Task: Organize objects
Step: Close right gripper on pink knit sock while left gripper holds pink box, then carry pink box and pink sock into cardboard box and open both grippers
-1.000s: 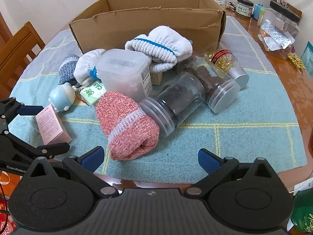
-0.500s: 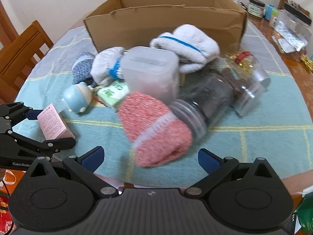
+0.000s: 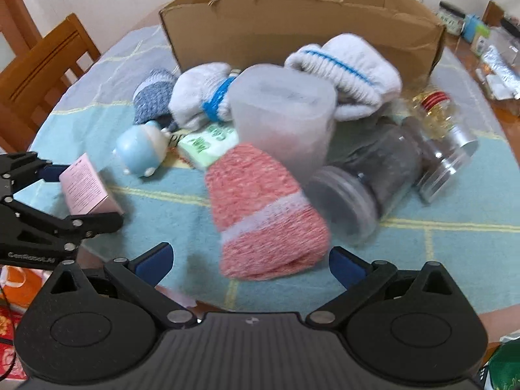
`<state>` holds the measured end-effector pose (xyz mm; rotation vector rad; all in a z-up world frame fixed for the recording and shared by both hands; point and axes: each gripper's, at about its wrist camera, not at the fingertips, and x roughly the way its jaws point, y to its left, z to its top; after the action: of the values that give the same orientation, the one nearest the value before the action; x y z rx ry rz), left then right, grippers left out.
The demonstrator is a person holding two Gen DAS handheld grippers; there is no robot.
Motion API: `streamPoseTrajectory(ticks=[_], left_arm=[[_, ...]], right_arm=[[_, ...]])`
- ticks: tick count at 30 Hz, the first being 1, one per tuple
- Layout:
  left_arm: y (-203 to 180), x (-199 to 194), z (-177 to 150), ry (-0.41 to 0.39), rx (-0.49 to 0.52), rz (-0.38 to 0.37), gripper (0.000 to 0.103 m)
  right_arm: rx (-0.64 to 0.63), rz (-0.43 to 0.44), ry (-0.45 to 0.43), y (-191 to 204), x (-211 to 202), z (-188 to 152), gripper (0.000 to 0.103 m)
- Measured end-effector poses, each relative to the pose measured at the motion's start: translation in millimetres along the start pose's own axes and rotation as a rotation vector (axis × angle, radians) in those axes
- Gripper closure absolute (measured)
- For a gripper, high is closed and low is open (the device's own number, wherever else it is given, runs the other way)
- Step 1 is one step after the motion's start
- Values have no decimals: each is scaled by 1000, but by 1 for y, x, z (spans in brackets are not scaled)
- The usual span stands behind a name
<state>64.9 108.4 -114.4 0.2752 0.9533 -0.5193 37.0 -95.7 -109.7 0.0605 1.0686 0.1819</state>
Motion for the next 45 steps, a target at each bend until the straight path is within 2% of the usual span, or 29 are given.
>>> streamPoseTrajectory(ticks=[4, 7, 9, 13, 19, 22, 29, 31, 32, 39, 45], left_arm=[[0, 0, 1, 3, -5, -2, 20], [0, -1, 2, 3, -12, -9, 20], [1, -1, 2, 3, -11, -8, 20], [0, -1, 1, 5, -7, -11, 20], [1, -1, 1, 7, -8, -14, 20], [2, 0, 2, 6, -9, -16, 20], [2, -1, 2, 8, -4, -22, 21], [2, -1, 4, 11, -2, -24, 21], [3, -2, 4, 12, -1, -24, 21], [3, -12, 13, 22, -1, -41, 21], [5, -29, 28, 24, 9, -51, 21]], right_arm=[[-30, 15, -10, 5, 5, 2, 0], [-54, 84, 20, 13, 5, 3, 0], [-84, 95, 30, 15, 4, 1, 0], [-145, -30, -17, 18, 4, 1, 0], [-289, -98, -82, 35, 1, 0, 1], [-338, -116, -71, 44, 12, 3, 6], [-313, -147, -52, 37, 20, 13, 24], [-322, -157, -48, 38, 19, 14, 33], [-323, -164, -46, 37, 19, 15, 33], [-297, -113, -12, 31, 8, 19, 37], [-264, -24, 8, 29, -10, 31, 37]])
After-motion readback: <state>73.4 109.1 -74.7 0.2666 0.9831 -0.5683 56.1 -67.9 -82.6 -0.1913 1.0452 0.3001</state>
